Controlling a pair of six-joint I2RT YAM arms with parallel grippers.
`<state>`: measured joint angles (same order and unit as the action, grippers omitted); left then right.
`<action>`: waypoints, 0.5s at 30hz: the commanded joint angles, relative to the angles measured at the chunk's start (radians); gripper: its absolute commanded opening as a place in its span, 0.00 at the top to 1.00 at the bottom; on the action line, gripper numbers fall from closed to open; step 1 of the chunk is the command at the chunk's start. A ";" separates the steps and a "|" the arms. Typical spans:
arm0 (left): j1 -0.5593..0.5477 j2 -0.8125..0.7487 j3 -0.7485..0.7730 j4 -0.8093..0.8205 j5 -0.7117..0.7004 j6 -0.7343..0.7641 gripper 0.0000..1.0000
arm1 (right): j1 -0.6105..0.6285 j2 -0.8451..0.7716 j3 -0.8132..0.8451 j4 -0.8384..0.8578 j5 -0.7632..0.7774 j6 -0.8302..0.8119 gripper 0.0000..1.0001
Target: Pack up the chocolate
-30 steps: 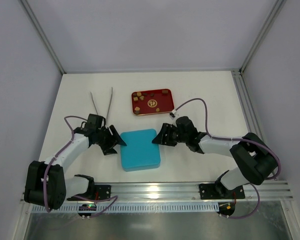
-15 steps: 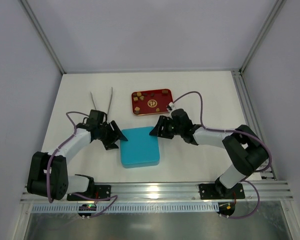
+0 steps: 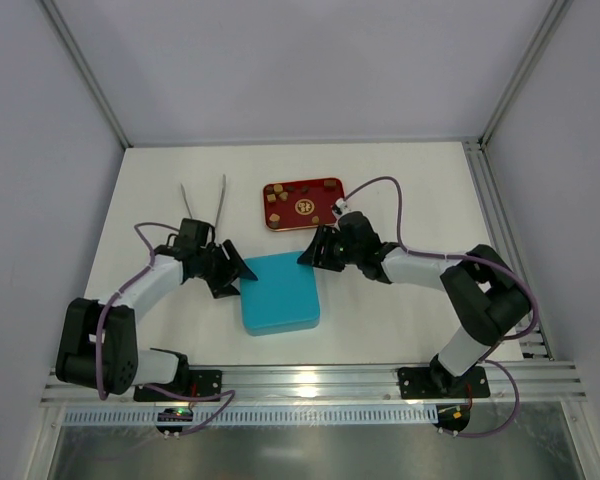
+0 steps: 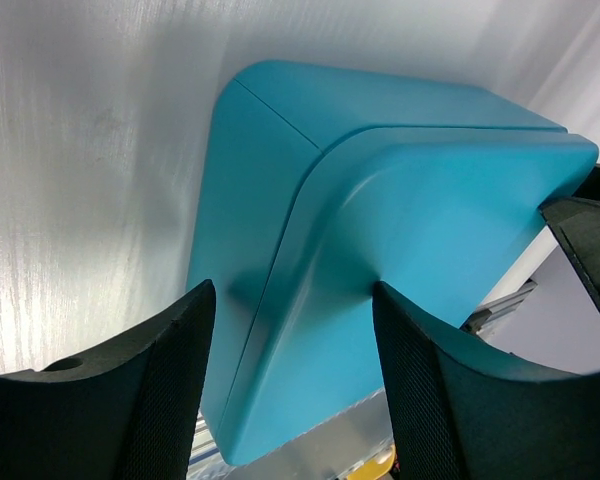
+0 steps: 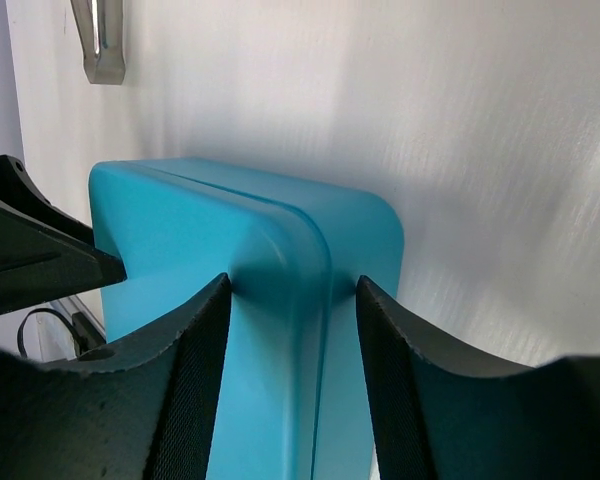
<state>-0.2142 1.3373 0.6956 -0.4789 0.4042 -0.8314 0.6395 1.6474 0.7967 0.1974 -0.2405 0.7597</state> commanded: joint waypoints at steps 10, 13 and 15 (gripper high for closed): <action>-0.083 0.080 -0.071 -0.098 -0.192 0.023 0.39 | 0.057 -0.015 -0.140 -0.184 0.190 -0.068 0.56; -0.119 0.089 -0.085 -0.081 -0.196 -0.003 0.40 | 0.060 -0.034 -0.174 -0.170 0.191 -0.057 0.59; -0.140 0.098 -0.091 -0.072 -0.194 -0.014 0.42 | 0.060 -0.044 -0.188 -0.165 0.187 -0.057 0.59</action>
<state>-0.3126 1.3556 0.6872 -0.4538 0.4026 -0.8612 0.6792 1.5566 0.6926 0.2504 -0.1127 0.7536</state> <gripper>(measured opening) 0.617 0.465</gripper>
